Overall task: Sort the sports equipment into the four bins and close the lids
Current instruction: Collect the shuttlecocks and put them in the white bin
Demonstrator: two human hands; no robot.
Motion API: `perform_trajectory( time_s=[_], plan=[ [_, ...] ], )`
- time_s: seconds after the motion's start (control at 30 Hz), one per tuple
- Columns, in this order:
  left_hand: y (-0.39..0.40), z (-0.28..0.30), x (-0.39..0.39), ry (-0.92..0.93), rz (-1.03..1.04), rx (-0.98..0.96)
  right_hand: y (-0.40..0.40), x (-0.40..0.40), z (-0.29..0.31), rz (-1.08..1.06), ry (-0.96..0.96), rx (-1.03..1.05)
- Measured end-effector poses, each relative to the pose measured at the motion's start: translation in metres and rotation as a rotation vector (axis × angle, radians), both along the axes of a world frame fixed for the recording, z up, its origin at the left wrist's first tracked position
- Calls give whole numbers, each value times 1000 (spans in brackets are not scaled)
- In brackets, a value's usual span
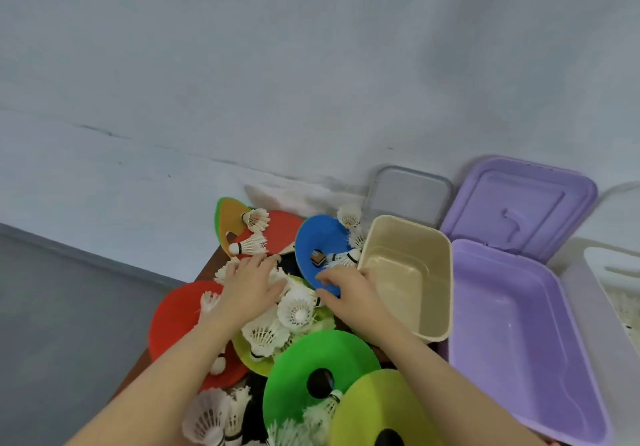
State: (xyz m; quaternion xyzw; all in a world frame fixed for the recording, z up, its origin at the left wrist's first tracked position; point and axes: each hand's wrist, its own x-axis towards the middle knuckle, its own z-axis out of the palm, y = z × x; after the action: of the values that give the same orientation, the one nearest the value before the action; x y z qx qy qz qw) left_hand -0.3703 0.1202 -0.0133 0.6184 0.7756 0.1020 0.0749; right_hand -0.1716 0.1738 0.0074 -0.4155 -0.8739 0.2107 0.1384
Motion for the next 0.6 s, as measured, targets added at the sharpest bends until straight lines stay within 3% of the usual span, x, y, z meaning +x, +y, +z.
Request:
perform_trajectory(
  time_s=[0.1,0.2,0.5,0.6],
  plan=[
    [-3,-8,-8,-62,12,-74,-5,-23,-9,-14,-165,-6],
    [-8,-10,-12,-72,11,-83,-9,-31,-16,-63,-181,-17],
    [1,-11,-4,-63,-59,-92,-3,7,7,-355,325,-57],
    [5,-18,3,-51,-48,-111,-3,23,6,-382,392,-54]
  ],
)
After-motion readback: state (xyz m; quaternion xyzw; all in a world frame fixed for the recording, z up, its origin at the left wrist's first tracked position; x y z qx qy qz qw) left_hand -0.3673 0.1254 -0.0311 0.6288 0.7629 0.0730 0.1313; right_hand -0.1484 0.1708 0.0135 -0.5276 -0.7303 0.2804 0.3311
